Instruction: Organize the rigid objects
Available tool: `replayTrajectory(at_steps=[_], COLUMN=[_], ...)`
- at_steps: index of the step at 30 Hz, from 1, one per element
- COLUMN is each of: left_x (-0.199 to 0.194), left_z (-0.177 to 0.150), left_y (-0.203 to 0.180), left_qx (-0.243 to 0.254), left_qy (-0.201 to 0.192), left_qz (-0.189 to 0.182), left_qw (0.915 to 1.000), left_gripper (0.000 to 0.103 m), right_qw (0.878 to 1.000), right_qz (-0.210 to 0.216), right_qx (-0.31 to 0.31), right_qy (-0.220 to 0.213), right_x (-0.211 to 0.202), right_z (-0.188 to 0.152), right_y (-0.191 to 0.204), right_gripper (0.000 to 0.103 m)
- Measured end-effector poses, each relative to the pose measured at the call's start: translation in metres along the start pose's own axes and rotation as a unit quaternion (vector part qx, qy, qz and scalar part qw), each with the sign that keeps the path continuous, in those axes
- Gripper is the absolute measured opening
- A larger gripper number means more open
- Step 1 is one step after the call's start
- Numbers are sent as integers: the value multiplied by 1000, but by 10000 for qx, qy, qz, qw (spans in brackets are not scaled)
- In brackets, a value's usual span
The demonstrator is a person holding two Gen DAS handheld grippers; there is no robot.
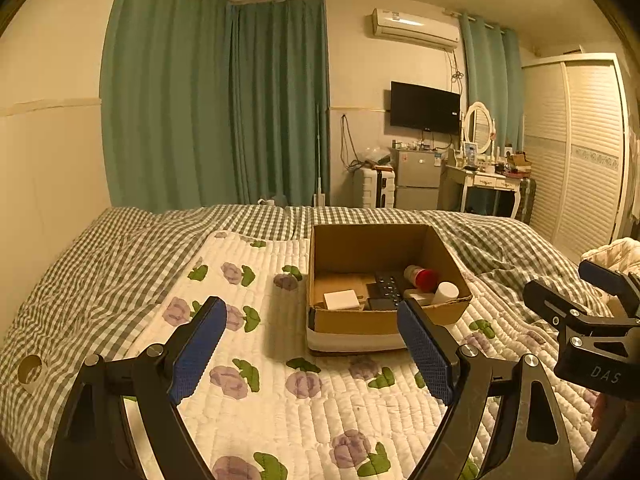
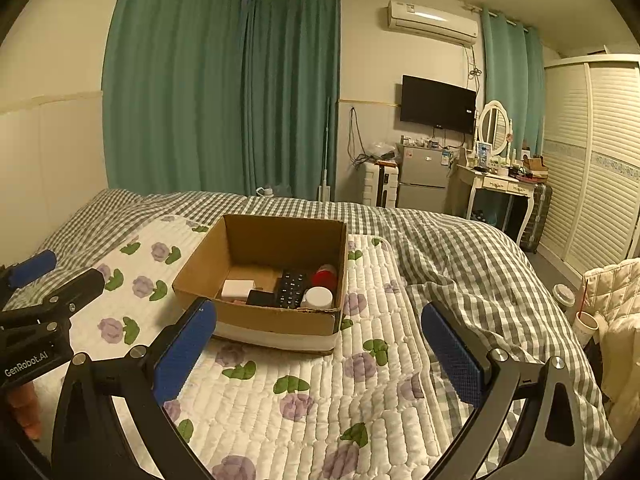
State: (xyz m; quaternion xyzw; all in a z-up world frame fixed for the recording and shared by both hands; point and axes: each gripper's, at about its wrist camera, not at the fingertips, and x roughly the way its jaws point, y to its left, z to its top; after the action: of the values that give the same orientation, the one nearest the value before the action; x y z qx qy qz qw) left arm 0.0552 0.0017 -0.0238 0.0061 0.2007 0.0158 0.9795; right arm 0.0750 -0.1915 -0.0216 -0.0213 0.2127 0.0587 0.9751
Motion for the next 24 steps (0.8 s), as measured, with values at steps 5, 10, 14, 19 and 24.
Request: replayTrajectory(at_steps=[5, 10, 14, 19, 24], left_x=[0, 1, -3, -4, -5], left_z=[0, -1, -1, -1, 0], left_y=[1, 1, -2, -3, -2], left_qx=[-13, 36, 189, 204, 169], left_qy=[27, 69, -24, -40, -15], left_qz=[-14, 11, 36, -1, -6], left_qw=[10000, 10000, 9998, 9998, 9999], left_gripper=[89, 89, 89, 89, 89], right_qw=[9999, 9999, 9999, 9999, 9998], right_qz=[52, 4, 14, 3, -14], right_qx=[126, 107, 99, 106, 136], right_qy=[102, 89, 65, 107, 120], right_x=[2, 1, 1, 1, 2], right_z=[-1, -1, -2, -3, -4], right_y=[-3, -2, -1, -2, -5], right_gripper=[103, 103, 103, 103, 103])
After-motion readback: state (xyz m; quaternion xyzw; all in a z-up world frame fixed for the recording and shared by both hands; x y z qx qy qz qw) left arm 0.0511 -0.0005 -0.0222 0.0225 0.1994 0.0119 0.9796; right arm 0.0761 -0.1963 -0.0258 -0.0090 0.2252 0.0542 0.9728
